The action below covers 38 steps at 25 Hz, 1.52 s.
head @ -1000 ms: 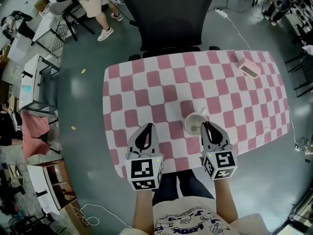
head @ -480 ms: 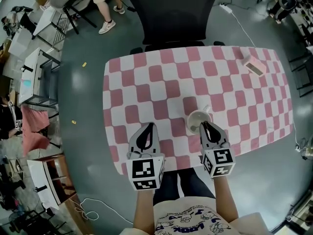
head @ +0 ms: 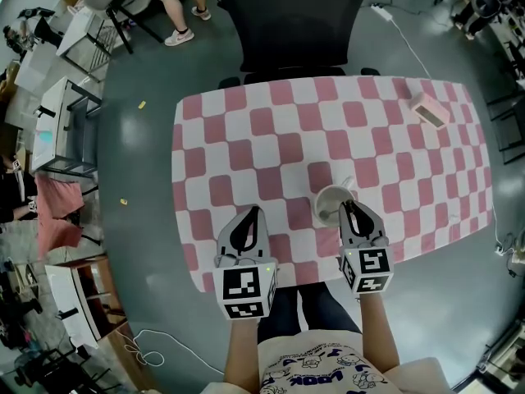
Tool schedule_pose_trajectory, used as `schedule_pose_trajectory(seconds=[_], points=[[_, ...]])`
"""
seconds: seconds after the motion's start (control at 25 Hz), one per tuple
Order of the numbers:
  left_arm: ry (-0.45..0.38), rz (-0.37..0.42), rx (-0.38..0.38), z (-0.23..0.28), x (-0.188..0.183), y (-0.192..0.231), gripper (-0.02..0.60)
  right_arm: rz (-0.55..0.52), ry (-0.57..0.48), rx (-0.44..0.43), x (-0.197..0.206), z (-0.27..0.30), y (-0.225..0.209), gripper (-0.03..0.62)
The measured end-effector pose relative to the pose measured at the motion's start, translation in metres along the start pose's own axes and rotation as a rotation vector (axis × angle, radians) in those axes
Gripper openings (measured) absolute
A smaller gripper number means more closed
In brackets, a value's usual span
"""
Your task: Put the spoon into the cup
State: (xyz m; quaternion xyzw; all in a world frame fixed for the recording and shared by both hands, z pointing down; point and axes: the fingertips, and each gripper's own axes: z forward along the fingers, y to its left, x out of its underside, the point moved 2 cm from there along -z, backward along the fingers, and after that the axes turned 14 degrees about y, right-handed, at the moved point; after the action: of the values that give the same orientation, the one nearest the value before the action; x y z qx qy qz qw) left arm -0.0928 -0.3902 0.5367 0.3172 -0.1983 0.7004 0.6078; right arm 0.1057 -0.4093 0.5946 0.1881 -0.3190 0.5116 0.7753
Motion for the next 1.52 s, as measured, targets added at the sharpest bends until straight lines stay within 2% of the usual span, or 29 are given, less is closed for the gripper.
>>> schedule_pose_trajectory(seconds=[0.44, 0.72, 0.96, 1.12, 1.52], points=[[0.014, 0.008, 0.010, 0.011, 0.000, -0.008, 0.014, 0.005, 0.012, 0.066, 0.008, 0.012, -0.022, 0.092], [0.004, 0.015, 0.015, 0.013, -0.003, -0.013, 0.014, 0.024, 0.020, 0.085, 0.014, 0.013, -0.030, 0.161], [-0.013, 0.027, 0.014, 0.004, -0.008, -0.017, 0.014, 0.023, -0.010, 0.109, 0.005, -0.001, -0.035, 0.182], [-0.043, 0.030, 0.007, -0.009, -0.018, -0.017, 0.014, 0.031, -0.070, 0.127, -0.014, -0.022, -0.038, 0.180], [-0.172, 0.048, -0.015, -0.061, -0.061, -0.022, 0.014, 0.015, -0.279, 0.154, -0.083, -0.103, -0.034, 0.060]])
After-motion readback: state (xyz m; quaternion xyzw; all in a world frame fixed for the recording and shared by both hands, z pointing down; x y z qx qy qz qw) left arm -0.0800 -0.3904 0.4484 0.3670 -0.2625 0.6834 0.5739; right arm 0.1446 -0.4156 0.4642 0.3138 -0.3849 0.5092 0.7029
